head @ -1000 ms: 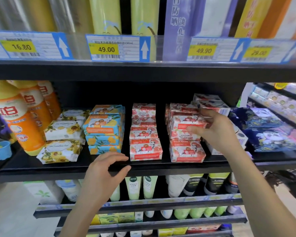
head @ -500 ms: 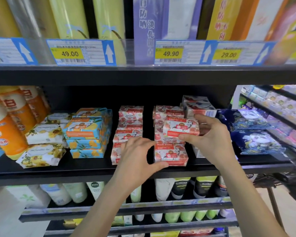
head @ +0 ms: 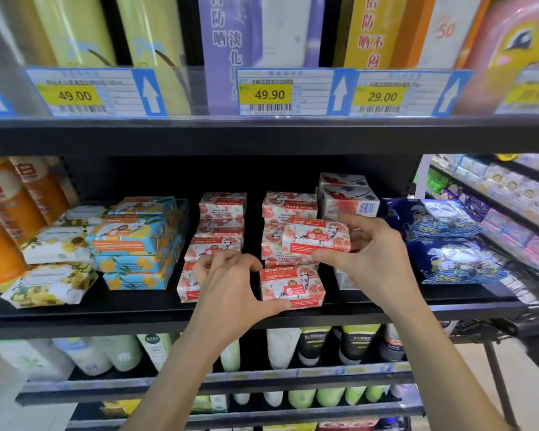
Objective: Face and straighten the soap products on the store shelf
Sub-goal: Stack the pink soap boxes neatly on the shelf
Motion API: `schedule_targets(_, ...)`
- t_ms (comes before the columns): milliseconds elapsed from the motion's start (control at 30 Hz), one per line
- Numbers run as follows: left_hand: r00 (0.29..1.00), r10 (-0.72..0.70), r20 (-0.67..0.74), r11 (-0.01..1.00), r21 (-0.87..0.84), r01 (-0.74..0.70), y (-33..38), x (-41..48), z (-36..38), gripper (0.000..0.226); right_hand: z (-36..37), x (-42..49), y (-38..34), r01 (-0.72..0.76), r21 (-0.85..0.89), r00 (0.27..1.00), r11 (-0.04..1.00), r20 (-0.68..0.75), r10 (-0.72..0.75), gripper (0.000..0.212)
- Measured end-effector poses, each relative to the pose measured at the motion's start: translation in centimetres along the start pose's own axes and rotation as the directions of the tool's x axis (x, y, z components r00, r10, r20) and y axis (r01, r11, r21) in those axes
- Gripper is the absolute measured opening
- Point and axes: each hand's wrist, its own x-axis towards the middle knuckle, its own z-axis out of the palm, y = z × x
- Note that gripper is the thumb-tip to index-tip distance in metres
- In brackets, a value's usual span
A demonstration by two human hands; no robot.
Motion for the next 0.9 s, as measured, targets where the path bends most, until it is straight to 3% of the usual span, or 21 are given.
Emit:
schedule_targets(133,1.000,-0.010,0.005,0.998,-0.064,0.011,-0.3,-0.1,0.1,0.080,0.1,0.3,-0.1,0.024,0.011,0.999,1.000,0.026,-0.025,0.076)
schedule_targets(333,0.995,0.047,0.091,0.998,0.039,-0.051,-0.2,0.3,-0.3,0.105,-0.1,0.2,-0.5,0.068,0.063,0.995,0.996,0.071,-0.072,0.052)
schedule_targets(467,0.996,0.018,0.090,1.000,-0.007,-0.017,0.8,0.0,-0.8,0.084,-0.1,0.1,-0.6,0.066,0.043,0.995,0.997,0.067,-0.068,0.053)
schedule_targets(667,0.997,0.009,0.073,0.974,-0.226,0.008,1.0,-0.5,-1.9,0.075,0.1,0.3,-0.5,0.047,0.025,0.996,0.999,0.078,-0.049,0.060)
schedule_targets(800,0.991,-0.109,0.080,0.868,-0.478,0.135,-0.2,-1.0,-3.5,0.064,0.5,0.6,-1.7,0.044,0.029,0.994,0.999,0.097,-0.046,0.062)
schedule_targets(900,0.983,-0.159,0.093,0.797,-0.575,0.183,-1.6,-1.5,-5.2,0.066,1.5,0.9,-2.8,0.027,0.023,0.992,0.999,0.119,-0.029,0.064)
